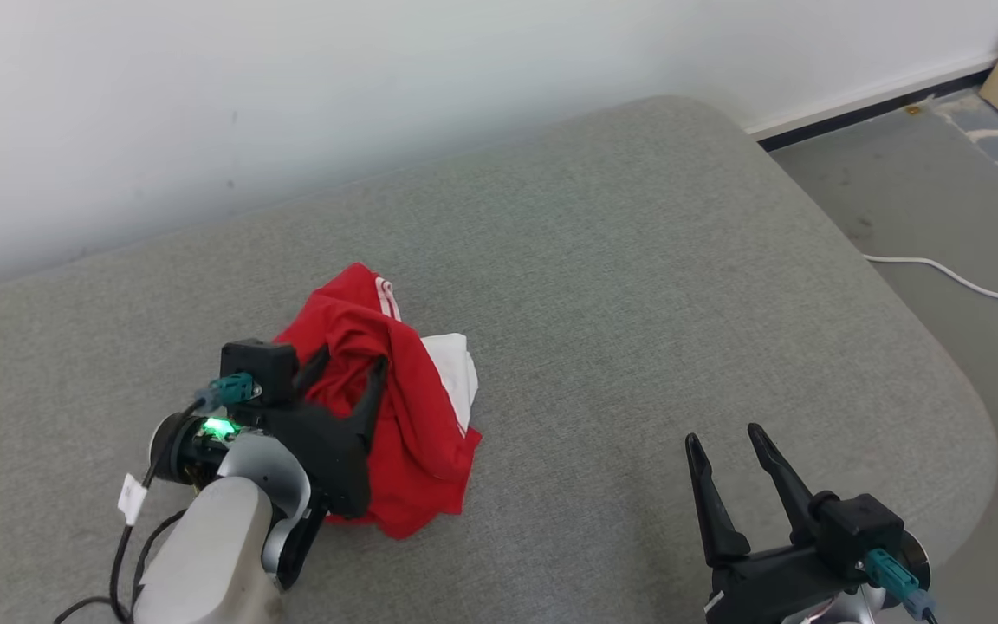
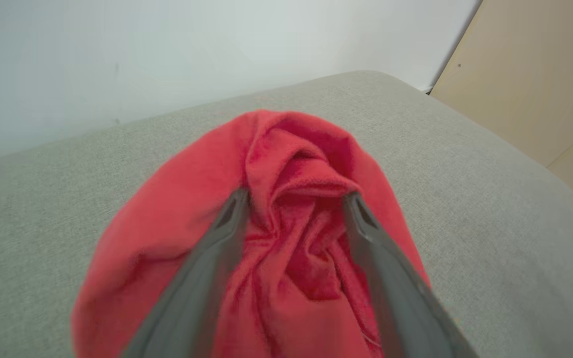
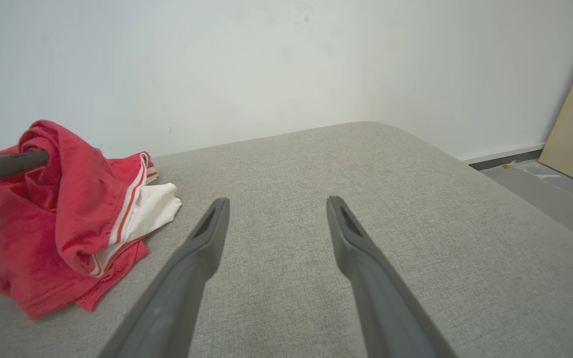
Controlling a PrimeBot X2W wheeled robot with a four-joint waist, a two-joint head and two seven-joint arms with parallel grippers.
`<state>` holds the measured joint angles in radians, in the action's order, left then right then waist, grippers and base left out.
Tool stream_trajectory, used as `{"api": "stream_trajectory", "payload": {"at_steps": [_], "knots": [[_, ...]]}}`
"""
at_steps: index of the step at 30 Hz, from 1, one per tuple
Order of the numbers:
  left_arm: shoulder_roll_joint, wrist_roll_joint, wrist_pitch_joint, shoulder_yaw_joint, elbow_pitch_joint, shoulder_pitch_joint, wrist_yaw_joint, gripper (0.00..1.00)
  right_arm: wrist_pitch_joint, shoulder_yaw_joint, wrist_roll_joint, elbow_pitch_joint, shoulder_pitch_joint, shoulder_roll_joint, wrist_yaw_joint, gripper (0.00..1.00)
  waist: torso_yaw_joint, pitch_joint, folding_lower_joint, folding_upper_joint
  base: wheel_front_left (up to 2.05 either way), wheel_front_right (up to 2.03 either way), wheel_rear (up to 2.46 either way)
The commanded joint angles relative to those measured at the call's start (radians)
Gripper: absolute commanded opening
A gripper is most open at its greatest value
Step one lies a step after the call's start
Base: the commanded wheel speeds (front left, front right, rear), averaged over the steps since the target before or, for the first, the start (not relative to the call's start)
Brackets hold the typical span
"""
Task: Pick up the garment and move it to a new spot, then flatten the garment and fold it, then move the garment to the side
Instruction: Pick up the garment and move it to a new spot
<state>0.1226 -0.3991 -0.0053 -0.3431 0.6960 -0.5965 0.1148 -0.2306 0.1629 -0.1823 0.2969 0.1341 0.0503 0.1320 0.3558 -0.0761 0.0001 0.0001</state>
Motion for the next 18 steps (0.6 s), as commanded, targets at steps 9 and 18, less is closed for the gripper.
{"api": "stream_trajectory", "payload": {"at_steps": [9,18], "knots": [[-0.008,0.009,-0.235,0.022,-0.131,0.152,-0.055,1.0,0.013,-0.115,0.054,-0.035,-0.076,0.001,-0.002,1.0,-0.218,0.146,-0.0001,-0.0001,0.0,0.0,0.0],[0.048,0.049,-0.26,0.122,-0.367,0.429,-0.141,1.0,0.011,-0.166,0.073,-0.049,-0.131,0.001,-0.002,1.0,-0.332,0.2,-0.0001,-0.0001,0.0,0.0,0.0]]}}
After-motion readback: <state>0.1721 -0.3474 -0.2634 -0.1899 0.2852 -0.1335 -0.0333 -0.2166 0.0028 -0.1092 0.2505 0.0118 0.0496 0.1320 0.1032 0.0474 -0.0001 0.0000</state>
